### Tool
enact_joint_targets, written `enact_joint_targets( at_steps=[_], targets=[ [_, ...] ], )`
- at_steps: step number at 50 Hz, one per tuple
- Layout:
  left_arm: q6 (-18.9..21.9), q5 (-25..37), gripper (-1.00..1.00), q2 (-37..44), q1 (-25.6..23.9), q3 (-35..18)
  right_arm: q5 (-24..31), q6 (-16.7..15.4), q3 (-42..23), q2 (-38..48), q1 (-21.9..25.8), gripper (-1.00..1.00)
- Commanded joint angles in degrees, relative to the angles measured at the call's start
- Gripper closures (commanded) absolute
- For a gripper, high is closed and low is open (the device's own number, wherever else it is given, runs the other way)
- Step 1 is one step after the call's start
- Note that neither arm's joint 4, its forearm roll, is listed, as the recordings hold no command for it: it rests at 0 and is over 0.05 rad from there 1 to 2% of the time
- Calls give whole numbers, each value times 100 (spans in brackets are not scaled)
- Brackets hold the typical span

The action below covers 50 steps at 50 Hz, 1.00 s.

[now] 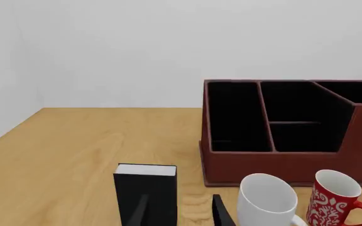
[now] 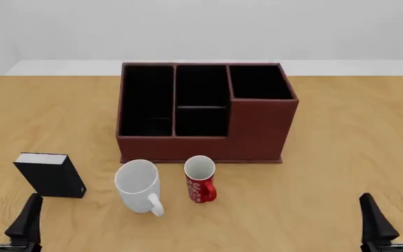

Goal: Pick up the white mug and place it to the right of the caddy.

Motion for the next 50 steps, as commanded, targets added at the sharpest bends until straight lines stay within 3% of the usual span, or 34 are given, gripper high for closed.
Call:
enact_joint_targets(
  at_steps=[1,4,9,17,37,38,39,41,50],
  targets=[
    [0,-7,-100,26,0,-15,-1215,102,-13,1300,7,-100],
    [0,-7,-100,26,0,-15,-1645,98,-21,1697,-33,-100],
    [0,-7,-100,26,0,-15,-1558,113,-41,1620,-18,-100],
    [0,-7,-100,26,0,-15,141,-24,-343,-15,35,-100],
    [0,-7,-100,26,0,-15,520,-901,-1222,-81,938,-100],
    [0,-7,-100,26,0,-15,765,-902,-1529,-80,1001,-100],
    [0,-7,-100,26,0,-15,76,-984,-2023,1106,1079,-100],
    [0,-7,-100,26,0,-15,-208,-1101,-2276,1686,1207,-100],
    [0,-7,-100,26,0,-15,409,-1429,-3618,3026,2031,-100]
  ],
)
